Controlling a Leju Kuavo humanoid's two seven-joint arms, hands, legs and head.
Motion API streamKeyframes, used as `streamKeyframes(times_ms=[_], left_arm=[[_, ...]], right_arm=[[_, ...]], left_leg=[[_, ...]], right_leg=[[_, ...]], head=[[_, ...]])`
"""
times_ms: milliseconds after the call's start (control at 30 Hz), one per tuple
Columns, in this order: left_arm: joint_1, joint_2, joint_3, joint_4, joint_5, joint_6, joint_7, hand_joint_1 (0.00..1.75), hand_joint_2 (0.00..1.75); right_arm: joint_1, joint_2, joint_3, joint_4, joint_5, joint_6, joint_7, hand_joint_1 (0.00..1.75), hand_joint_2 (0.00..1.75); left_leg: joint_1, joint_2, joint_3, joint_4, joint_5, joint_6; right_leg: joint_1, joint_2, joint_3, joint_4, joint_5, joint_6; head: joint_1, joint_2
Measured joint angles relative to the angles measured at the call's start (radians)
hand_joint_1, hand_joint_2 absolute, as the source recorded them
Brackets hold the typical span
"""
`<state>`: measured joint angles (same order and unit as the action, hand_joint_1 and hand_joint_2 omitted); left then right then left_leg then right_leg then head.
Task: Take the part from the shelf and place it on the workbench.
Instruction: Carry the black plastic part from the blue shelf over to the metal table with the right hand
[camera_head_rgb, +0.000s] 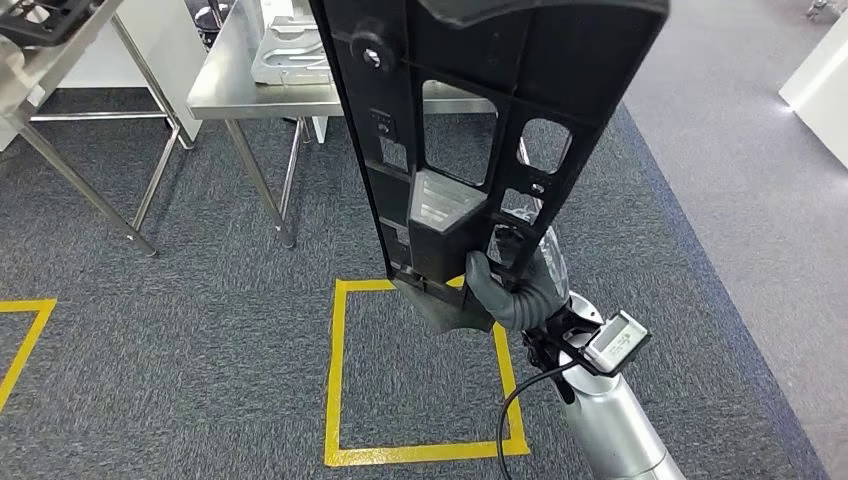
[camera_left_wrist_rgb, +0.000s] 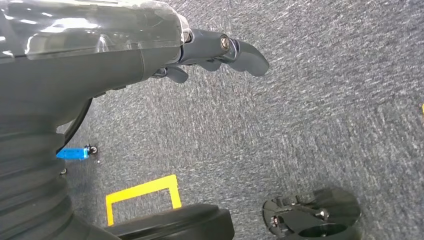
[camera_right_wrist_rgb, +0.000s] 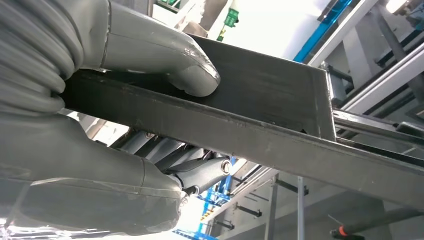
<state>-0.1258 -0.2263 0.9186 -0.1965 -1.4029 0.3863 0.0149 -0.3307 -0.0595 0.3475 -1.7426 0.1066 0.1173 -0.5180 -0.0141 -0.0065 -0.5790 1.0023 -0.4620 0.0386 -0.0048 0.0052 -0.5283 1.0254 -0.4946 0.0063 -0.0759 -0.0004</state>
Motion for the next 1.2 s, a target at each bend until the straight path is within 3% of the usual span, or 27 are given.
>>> streamKeyframes(times_ms=[67,167,233,267,333,367,400,500,533,600,667,733,767,800,867,933,1133,1200], left_arm=[[0.000,0.000,0.000,0.000,0.000,0.000,0.000,0.00,1.75],[-0.003,-0.001,0.000,0.000,0.001,0.000,0.000,0.00,1.75],[0.001,-0.001,0.000,0.000,0.005,0.000,0.001,0.00,1.75],[0.003,-0.001,0.000,0.000,0.007,0.000,0.000,0.00,1.75],[0.007,-0.001,0.000,0.000,0.009,0.000,-0.001,0.00,1.75],[0.007,-0.001,0.000,0.000,0.010,-0.001,-0.002,0.00,1.75],[0.007,-0.002,0.000,0.000,0.010,-0.001,-0.003,0.00,1.75],[0.003,-0.002,0.000,0.000,0.014,-0.001,-0.004,0.00,1.75],[0.001,-0.002,0.000,0.000,0.015,-0.001,-0.005,0.00,1.75],[-0.001,-0.002,0.000,0.000,0.015,-0.001,-0.006,0.00,1.75],[-0.001,-0.003,0.000,0.000,0.017,-0.002,-0.008,0.00,1.75],[-0.002,-0.003,0.000,0.000,0.019,-0.003,-0.011,0.00,1.75],[-0.003,-0.003,0.000,0.000,0.020,-0.003,-0.011,0.00,1.75],[-0.003,-0.003,0.000,0.000,0.021,-0.003,-0.011,0.00,1.75],[0.001,-0.003,0.001,0.000,0.027,-0.003,-0.009,0.00,1.75],[0.001,-0.003,0.002,0.000,0.032,-0.003,-0.008,0.00,1.75],[-0.001,-0.004,0.002,0.000,0.033,-0.003,-0.008,0.00,1.75],[0.001,-0.006,0.003,0.000,0.033,-0.003,-0.008,0.00,1.75]], right_arm=[[-0.003,0.000,-0.001,-0.003,0.000,0.000,-0.001,1.64,1.75],[-0.004,0.000,-0.002,-0.004,0.001,0.000,0.000,1.64,1.75],[0.000,0.000,-0.002,-0.004,0.003,0.000,0.000,1.64,1.75],[0.000,0.000,-0.002,-0.004,0.005,0.000,0.000,1.64,1.75],[0.000,0.000,-0.002,-0.003,0.011,0.000,0.001,1.64,1.75],[0.000,-0.001,-0.002,-0.002,0.013,0.000,0.002,1.64,1.75],[0.000,-0.001,-0.003,-0.002,0.015,0.000,0.002,1.64,1.75],[-0.001,-0.004,-0.004,-0.001,0.016,0.000,0.001,1.64,1.75],[-0.003,-0.004,-0.005,-0.001,0.015,0.000,0.000,1.64,1.75],[-0.006,-0.005,-0.005,-0.001,0.015,0.001,-0.002,1.64,1.75],[-0.008,-0.007,-0.005,-0.001,0.014,0.001,-0.003,1.64,1.75],[-0.008,-0.011,-0.005,0.001,0.014,0.002,-0.003,1.64,1.75],[-0.008,-0.014,-0.005,0.002,0.014,0.002,-0.003,1.64,1.75],[-0.009,-0.016,-0.005,0.003,0.014,0.003,-0.003,1.64,1.75],[-0.014,-0.020,-0.005,0.009,0.014,0.008,-0.005,1.64,1.75],[-0.021,-0.024,-0.005,0.017,0.015,0.013,-0.006,1.64,1.75],[-0.033,-0.027,-0.005,0.023,0.016,0.015,-0.006,1.64,1.75],[-0.046,-0.032,-0.005,0.029,0.015,0.011,-0.007,1.64,1.75]], left_leg=[[0.006,-0.001,0.029,-0.019,0.008,0.008],[0.007,-0.001,0.052,-0.026,-0.003,0.009],[0.007,-0.003,0.066,-0.026,-0.019,0.007],[0.008,-0.004,0.078,-0.026,-0.029,0.004],[0.008,-0.005,0.104,-0.024,-0.052,-0.004],[0.008,-0.006,0.112,-0.024,-0.062,-0.010],[0.008,-0.007,0.116,-0.024,-0.072,-0.016],[0.011,-0.005,0.121,-0.010,-0.083,-0.034],[0.013,-0.004,0.113,0.019,-0.080,-0.038],[0.017,-0.001,0.051,0.126,-0.086,-0.046],[0.018,-0.001,-0.044,0.254,-0.130,-0.052],[0.018,-0.001,-0.109,0.300,-0.174,-0.052],[0.018,0.000,-0.120,0.276,-0.168,-0.049],[0.017,0.000,-0.117,0.226,-0.134,-0.045],[0.012,0.002,-0.102,0.102,-0.011,-0.033],[0.005,0.002,-0.092,0.037,0.066,-0.024],[0.005,-0.001,-0.077,0.021,0.067,-0.013],[0.008,-0.003,-0.042,0.004,0.052,-0.001]], right_leg=[[-0.001,-0.001,-0.012,0.039,-0.018,0.009],[-0.006,-0.001,-0.121,0.196,-0.081,0.023],[-0.012,-0.001,-0.175,0.234,-0.082,0.033],[-0.016,-0.002,-0.177,0.202,-0.055,0.034],[-0.021,-0.003,-0.150,0.084,0.036,0.034],[-0.019,-0.004,-0.138,0.035,0.066,0.029],[-0.017,-0.005,-0.131,0.007,0.086,0.023],[-0.009,-0.003,-0.119,-0.004,0.078,-0.004],[-0.009,-0.003,-0.108,-0.006,0.070,-0.012],[-0.010,-0.003,-0.083,-0.010,0.055,-0.022],[-0.009,-0.004,-0.060,-0.010,0.035,-0.026],[-0.008,-0.003,-0.031,-0.010,0.012,-0.026],[-0.007,-0.002,-0.014,-0.011,-0.001,-0.026],[-0.007,-0.002,0.004,-0.011,-0.014,-0.025],[-0.007,0.000,0.033,-0.013,-0.038,-0.019],[-0.006,0.003,0.048,-0.018,-0.055,-0.007],[-0.007,0.004,0.057,-0.011,-0.053,0.008],[-0.008,0.002,-0.008,0.103,-0.068,0.018]], head=[[0.000,0.000],[0.000,0.000],[0.000,0.000],[0.000,0.000],[0.000,0.000],[0.001,0.000],[0.001,0.000],[0.002,0.000],[0.002,0.000],[0.002,0.000],[0.002,0.000],[0.002,0.000],[0.002,0.000],[0.002,0.000],[0.002,0.000],[0.002,0.000],[0.002,0.000],[0.002,0.000]])
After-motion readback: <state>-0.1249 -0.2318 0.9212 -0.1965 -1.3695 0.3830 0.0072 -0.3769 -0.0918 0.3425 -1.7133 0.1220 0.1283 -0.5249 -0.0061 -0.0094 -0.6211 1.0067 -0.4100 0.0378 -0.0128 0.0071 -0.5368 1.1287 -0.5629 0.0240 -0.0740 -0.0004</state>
